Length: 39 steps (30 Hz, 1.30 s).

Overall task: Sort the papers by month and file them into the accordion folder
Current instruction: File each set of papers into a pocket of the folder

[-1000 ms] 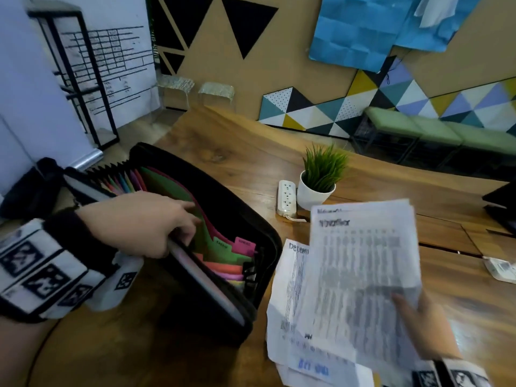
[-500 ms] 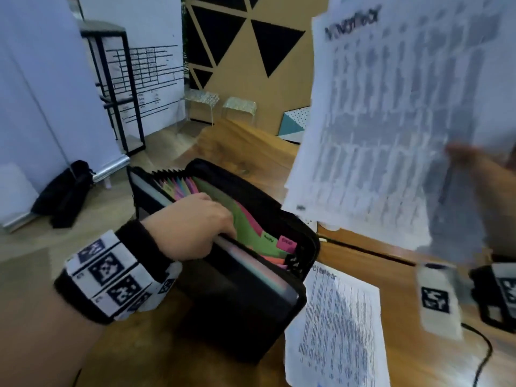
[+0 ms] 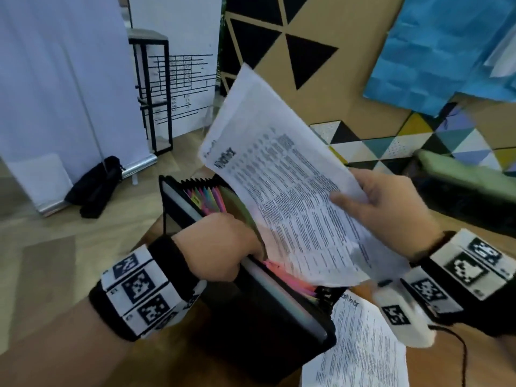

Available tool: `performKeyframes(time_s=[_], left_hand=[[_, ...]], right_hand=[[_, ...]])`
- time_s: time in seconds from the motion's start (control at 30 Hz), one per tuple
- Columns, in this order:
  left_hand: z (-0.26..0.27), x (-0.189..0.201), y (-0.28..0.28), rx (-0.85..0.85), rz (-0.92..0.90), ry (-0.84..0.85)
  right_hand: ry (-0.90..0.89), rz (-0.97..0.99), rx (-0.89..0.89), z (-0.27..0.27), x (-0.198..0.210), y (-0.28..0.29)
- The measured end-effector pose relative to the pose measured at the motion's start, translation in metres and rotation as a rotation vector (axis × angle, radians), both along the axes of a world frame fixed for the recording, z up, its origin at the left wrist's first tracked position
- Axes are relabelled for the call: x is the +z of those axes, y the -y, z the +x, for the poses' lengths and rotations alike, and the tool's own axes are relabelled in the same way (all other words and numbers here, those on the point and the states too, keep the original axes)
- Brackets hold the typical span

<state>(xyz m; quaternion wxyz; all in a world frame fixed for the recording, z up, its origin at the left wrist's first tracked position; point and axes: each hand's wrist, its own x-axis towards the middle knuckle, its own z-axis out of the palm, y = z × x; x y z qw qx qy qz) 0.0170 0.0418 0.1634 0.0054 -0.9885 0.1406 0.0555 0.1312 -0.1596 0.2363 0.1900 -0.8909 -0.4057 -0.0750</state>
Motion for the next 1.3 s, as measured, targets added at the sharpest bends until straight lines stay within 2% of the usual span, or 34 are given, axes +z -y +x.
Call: performKeyframes(time_s=[0.27, 0.43, 0.53, 0.67, 0.8, 0.9, 0.97, 1.07, 1.17, 1.3], left_hand=[[0.000, 0.011, 0.003, 0.101, 0.018, -0.087], [0.000, 0.014, -0.006, 0.133, 0.033, -0.126], [-0.002, 0.013, -0.009, 0.121, 0.045, -0.169], [-0.003, 0.013, -0.010, 0.070, 0.019, -0.156], [-0.007, 0.012, -0.014, 0.047, 0.007, -0.099], [-0.009, 0.010, -0.016, 0.031, 0.012, -0.056], [-0.010, 0.008, -0.018, 0.020, -0.010, -0.040], [-0.011, 0.004, -0.019, 0.010, -0.045, -0.003], [-0.010, 0.002, -0.021, 0.010, -0.045, 0.001], [-0.013, 0.003, -0.021, 0.016, -0.053, 0.019]], right_hand=[[-0.077, -0.357, -0.038, 0.023, 0.007, -0.010], [-0.129, -0.427, -0.108, 0.039, 0.006, -0.022], [-0.178, -0.475, -0.055, 0.038, 0.009, -0.036], [-0.105, -0.592, 0.043, 0.021, -0.005, -0.060], [-0.193, -0.723, 0.138, 0.011, -0.031, -0.069], [-0.267, -0.803, 0.165, 0.005, -0.032, -0.055], [-0.292, -0.790, 0.159, 0.000, -0.039, -0.042], [-0.189, -0.754, 0.174, -0.013, -0.060, -0.031], [-0.217, -0.738, 0.231, -0.021, -0.076, -0.030], [-0.208, -0.541, 0.227, -0.017, -0.070, -0.024]])
